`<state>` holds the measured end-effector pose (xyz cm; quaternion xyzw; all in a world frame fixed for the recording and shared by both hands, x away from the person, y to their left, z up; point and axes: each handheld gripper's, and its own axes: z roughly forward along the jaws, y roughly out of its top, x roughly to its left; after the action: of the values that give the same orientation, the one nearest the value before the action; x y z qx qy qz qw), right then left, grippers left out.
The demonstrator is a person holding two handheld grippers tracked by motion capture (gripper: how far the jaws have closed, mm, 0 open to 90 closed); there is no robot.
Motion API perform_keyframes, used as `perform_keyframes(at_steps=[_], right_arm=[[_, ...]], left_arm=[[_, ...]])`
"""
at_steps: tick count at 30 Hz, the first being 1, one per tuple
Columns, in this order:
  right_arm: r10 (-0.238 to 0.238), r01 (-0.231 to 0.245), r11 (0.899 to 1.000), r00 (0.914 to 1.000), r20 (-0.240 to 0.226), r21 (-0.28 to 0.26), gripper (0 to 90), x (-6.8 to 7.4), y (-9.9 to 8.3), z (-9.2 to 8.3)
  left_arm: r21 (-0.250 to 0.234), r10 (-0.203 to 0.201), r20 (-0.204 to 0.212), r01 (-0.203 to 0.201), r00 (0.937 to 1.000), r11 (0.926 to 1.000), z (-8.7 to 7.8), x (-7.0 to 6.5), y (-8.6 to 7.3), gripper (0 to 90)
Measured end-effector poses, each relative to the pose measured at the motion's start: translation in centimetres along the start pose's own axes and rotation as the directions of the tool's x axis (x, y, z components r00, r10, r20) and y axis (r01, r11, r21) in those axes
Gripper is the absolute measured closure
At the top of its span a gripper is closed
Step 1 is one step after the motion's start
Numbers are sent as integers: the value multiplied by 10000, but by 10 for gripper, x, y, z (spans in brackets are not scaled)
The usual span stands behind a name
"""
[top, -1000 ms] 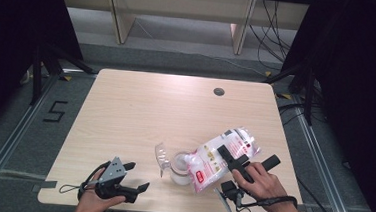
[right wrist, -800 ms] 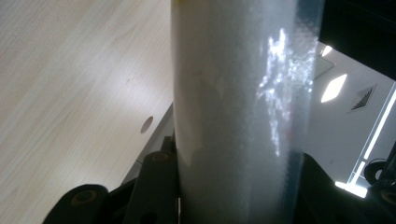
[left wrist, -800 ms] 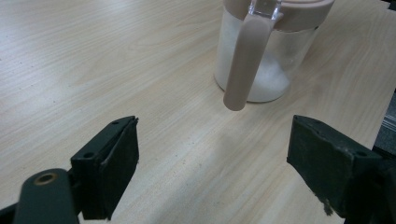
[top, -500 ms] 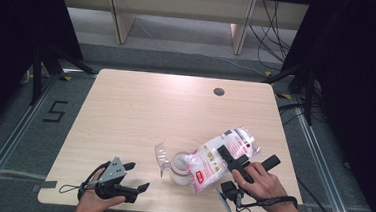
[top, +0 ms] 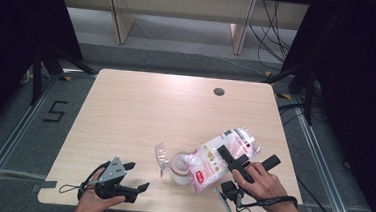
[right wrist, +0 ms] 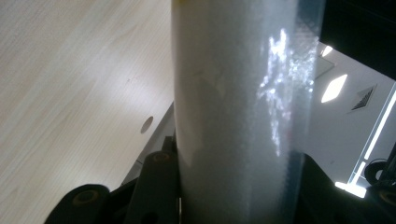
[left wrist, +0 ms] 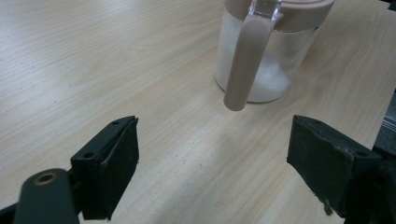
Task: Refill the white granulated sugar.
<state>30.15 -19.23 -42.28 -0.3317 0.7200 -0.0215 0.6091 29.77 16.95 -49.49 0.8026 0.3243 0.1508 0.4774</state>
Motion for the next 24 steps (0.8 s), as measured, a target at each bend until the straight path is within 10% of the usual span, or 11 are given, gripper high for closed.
perform_keyframes(at_steps=[24], right_arm=[[38,-38,10000,10000,-50,-6,719,0,-1,0]], left_arm=[[-68,-320,-27,320,9995,9995,1,-2,-1,162]])
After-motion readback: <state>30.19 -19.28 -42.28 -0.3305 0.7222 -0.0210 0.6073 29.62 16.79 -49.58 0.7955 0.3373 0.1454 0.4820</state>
